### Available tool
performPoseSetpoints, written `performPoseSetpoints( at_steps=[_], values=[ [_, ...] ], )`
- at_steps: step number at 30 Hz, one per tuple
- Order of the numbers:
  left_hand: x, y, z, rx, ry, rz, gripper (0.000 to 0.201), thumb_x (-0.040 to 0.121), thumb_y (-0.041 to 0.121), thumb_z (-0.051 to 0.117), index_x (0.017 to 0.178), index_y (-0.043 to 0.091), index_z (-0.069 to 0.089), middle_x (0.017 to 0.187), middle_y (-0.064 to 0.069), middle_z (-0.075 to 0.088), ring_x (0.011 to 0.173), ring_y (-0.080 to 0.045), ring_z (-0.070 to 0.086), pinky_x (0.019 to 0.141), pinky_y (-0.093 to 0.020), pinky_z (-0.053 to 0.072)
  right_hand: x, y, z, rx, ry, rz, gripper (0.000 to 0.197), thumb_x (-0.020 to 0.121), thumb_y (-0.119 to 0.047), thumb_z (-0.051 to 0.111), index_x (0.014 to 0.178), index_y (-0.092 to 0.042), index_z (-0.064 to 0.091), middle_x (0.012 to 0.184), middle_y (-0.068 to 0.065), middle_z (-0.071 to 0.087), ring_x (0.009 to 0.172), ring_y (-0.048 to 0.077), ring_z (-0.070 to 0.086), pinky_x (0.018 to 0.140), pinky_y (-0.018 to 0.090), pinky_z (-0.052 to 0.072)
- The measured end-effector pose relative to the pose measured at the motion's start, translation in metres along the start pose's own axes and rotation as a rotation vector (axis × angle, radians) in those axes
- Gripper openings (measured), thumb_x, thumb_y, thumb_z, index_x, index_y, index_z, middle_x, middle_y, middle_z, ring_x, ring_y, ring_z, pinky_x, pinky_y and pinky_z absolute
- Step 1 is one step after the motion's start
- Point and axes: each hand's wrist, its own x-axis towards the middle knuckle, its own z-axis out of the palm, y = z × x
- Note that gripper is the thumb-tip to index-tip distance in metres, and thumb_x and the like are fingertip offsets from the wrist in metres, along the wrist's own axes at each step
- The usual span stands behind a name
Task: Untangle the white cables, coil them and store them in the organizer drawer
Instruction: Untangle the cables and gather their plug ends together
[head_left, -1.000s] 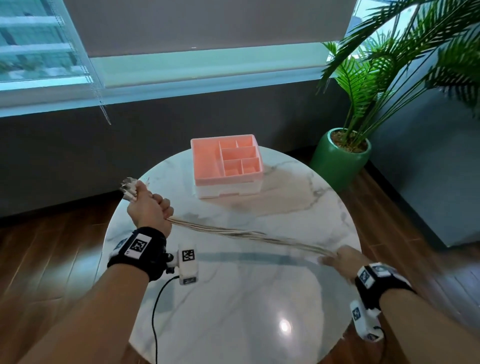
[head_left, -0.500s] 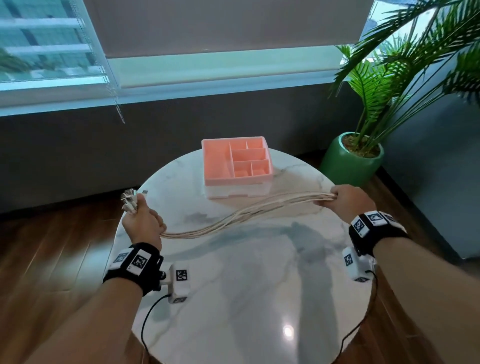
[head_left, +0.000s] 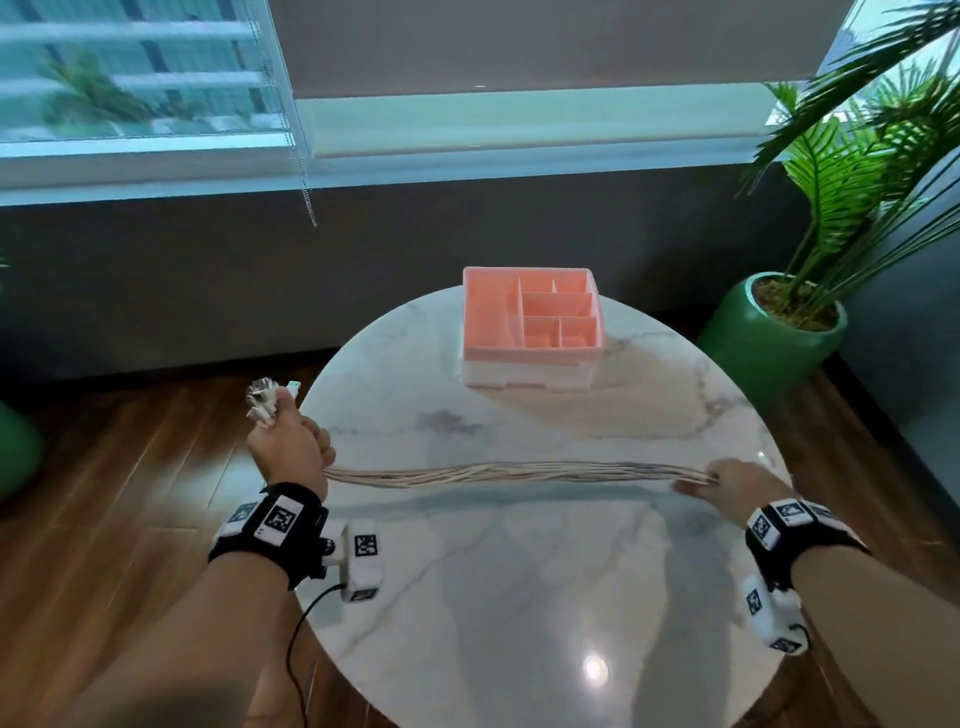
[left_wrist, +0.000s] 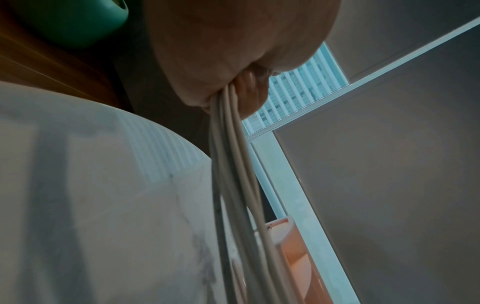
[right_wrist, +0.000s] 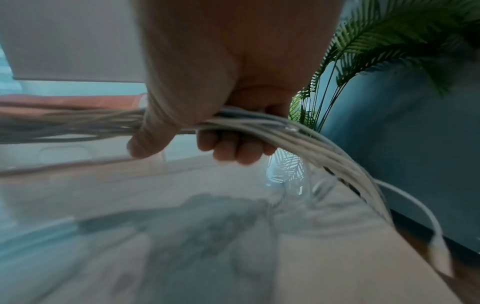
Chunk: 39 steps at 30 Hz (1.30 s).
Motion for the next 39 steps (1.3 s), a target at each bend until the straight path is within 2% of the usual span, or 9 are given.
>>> performPoseSetpoints(
  at_steps=[7,15,18,20,24,27,31,34,39],
  values=[
    [-0.023,-0.021,0.015,0.063,-0.158,-0.056,0.042,0.104,0.038,0.055,0.07,0.021,0.035,0.049,0.006,0.033,0.032,-0.007,0.028,0.039,-0.013,0.021,0.015,0.016,-0.027,-0.206,0.406,0.216,0.025,0.094,-0.04,0.052,0.094,-0.017,0.063,0.102,0.01,0.067,0.102,0.033,0.059,0.09,0.043,0.045],
    [-0.029,-0.015,0.018,0.111,-0.229,-0.076,0.045,0.103,0.04,0.056,0.068,0.021,0.035,0.05,0.006,0.032,0.034,-0.008,0.025,0.039,-0.015,0.018,0.027,0.012,0.022,-0.127,-0.047,0.217,0.031,0.076,-0.051,0.063,0.07,-0.022,0.053,0.099,0.004,0.068,0.097,0.029,0.063,0.09,0.039,0.053],
    [-0.03,-0.011,0.022,0.062,-0.214,-0.109,0.045,0.104,0.04,0.055,0.069,0.021,0.033,0.05,0.007,0.03,0.033,-0.008,0.023,0.038,-0.014,0.018,0.011,-0.022,0.019,-0.21,-0.142,0.119,0.047,0.064,-0.068,0.066,0.084,-0.028,0.055,0.113,0.004,0.064,0.106,0.029,0.059,0.096,0.034,0.047],
    [-0.031,-0.009,0.025,0.04,-0.2,-0.125,0.044,0.103,0.041,0.055,0.07,0.022,0.034,0.05,0.007,0.03,0.034,-0.007,0.023,0.038,-0.013,0.018,0.002,-0.056,0.008,-0.172,-0.174,-0.005,0.08,0.059,-0.076,0.073,0.121,-0.029,0.053,0.135,0.007,0.051,0.123,0.032,0.049,0.102,0.04,0.04],
    [-0.04,-0.007,0.034,0.004,-0.177,-0.136,0.042,0.103,0.042,0.055,0.073,0.02,0.035,0.052,0.006,0.032,0.034,-0.008,0.025,0.037,-0.015,0.019,-0.021,-0.159,-0.017,0.154,0.02,-0.5,0.112,0.061,-0.069,0.08,0.151,-0.023,0.033,0.155,0.003,0.034,0.143,0.025,0.031,0.118,0.041,0.028],
    [-0.047,-0.007,0.04,-0.036,-0.179,-0.155,0.042,0.103,0.043,0.055,0.074,0.019,0.036,0.053,0.005,0.032,0.035,-0.008,0.025,0.036,-0.016,0.019,-0.051,-0.24,-0.021,0.303,-0.099,-0.745,0.099,0.066,-0.063,0.08,0.148,-0.027,0.037,0.148,-0.002,0.044,0.134,0.018,0.042,0.114,0.037,0.033],
    [-0.048,-0.006,0.037,-0.122,-0.2,-0.206,0.041,0.102,0.043,0.056,0.074,0.019,0.037,0.054,0.004,0.031,0.037,-0.008,0.025,0.036,-0.017,0.019,-0.068,-0.296,0.0,0.224,-0.238,-0.816,0.028,0.094,-0.043,0.059,0.106,-0.018,0.059,0.097,0.005,0.068,0.087,0.025,0.064,0.083,0.04,0.052],
    [-0.044,-0.004,0.025,-0.169,-0.209,-0.257,0.041,0.103,0.042,0.055,0.073,0.02,0.038,0.052,0.005,0.031,0.039,-0.01,0.027,0.038,-0.019,0.026,-0.066,-0.291,0.018,0.232,-0.18,-0.803,0.029,0.101,-0.043,0.048,0.085,-0.019,0.05,0.076,0.003,0.057,0.074,0.028,0.057,0.067,0.036,0.042],
    [-0.037,-0.015,0.004,-0.229,-0.215,-0.345,0.038,0.107,0.034,0.049,0.073,0.018,0.043,0.049,0.005,0.036,0.038,-0.012,0.039,0.05,-0.028,0.046,-0.057,-0.266,0.018,0.15,-0.155,-0.799,0.034,0.102,-0.047,0.044,0.09,-0.017,0.055,0.078,0.001,0.054,0.074,0.025,0.054,0.066,0.036,0.039]
  ],
)
